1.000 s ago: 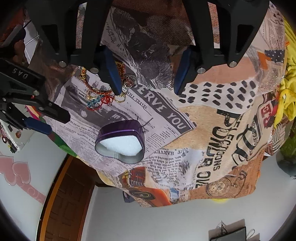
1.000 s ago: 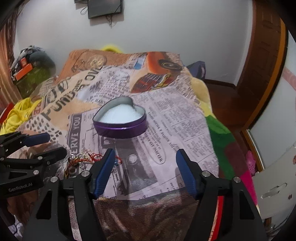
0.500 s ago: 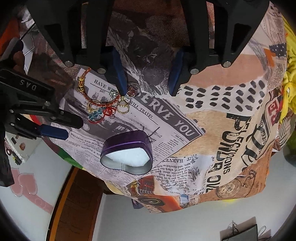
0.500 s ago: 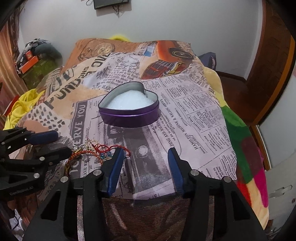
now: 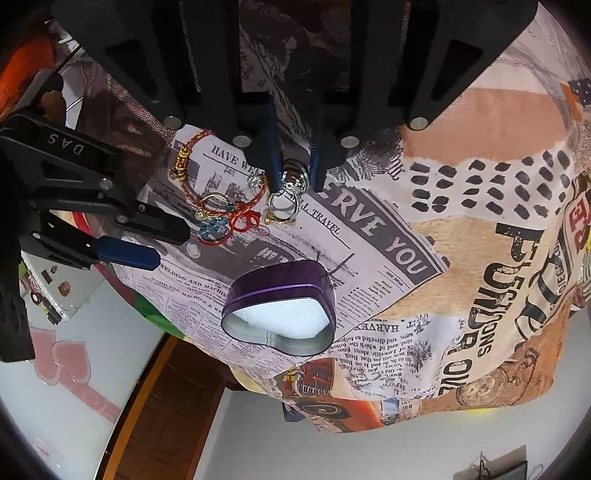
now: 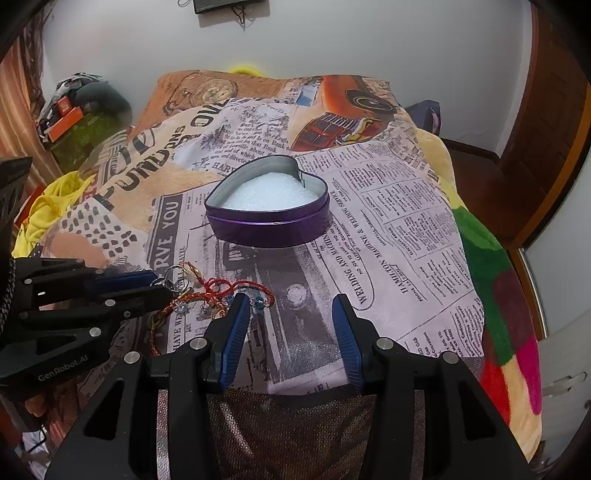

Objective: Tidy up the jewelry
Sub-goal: 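Close the left gripper on a silver ring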

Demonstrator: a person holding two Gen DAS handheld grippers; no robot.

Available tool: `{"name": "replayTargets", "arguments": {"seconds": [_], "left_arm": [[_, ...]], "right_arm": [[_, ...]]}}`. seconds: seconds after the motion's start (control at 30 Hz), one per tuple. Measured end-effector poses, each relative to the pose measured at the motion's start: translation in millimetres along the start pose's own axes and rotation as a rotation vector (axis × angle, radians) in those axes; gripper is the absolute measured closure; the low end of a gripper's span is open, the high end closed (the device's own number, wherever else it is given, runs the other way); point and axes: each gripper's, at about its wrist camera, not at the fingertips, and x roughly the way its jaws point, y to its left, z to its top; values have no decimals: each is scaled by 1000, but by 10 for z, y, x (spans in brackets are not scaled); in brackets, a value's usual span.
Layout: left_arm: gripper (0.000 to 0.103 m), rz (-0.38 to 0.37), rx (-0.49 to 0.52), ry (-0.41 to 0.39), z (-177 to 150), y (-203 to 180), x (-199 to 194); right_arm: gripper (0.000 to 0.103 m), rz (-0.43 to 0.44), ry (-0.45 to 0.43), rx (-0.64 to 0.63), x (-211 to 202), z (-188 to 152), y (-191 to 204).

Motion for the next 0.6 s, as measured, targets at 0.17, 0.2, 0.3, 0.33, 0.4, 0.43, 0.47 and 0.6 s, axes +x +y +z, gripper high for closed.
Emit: {"name": "replayTargets", "arguments": {"seconds": [0.17,0.2,0.3,0.33,0.4,0.43,0.47,0.6], "left_arm": [[91,5,-7,-9,-14,11,-37],[92,5,-8,-12,-13,10,-51],[97,3,-13,-23,-22,6,-113],[98,4,-14,-27,-22,6,-132],[98,9,-17,-36,-33,0,-182],[98,10,-19,-40,-34,2,-207],[98,11,-20,-45,-41,4,-235],[98,19,-23,-65,-57,8,-337]], "right_arm": [[60,0,-7,-1,-41,10,11],[60,0,-9,-2,-52,15,17],[60,-6,-18,-4,-98,34,20],[60,-8,-22,-3,-121,42,19],[60,-13,-31,-3,-163,57,12],[60,-18,-37,-3,-193,67,10],[60,-19,-41,-3,-214,67,8],[60,-25,-62,-7,-326,85,17]]}}
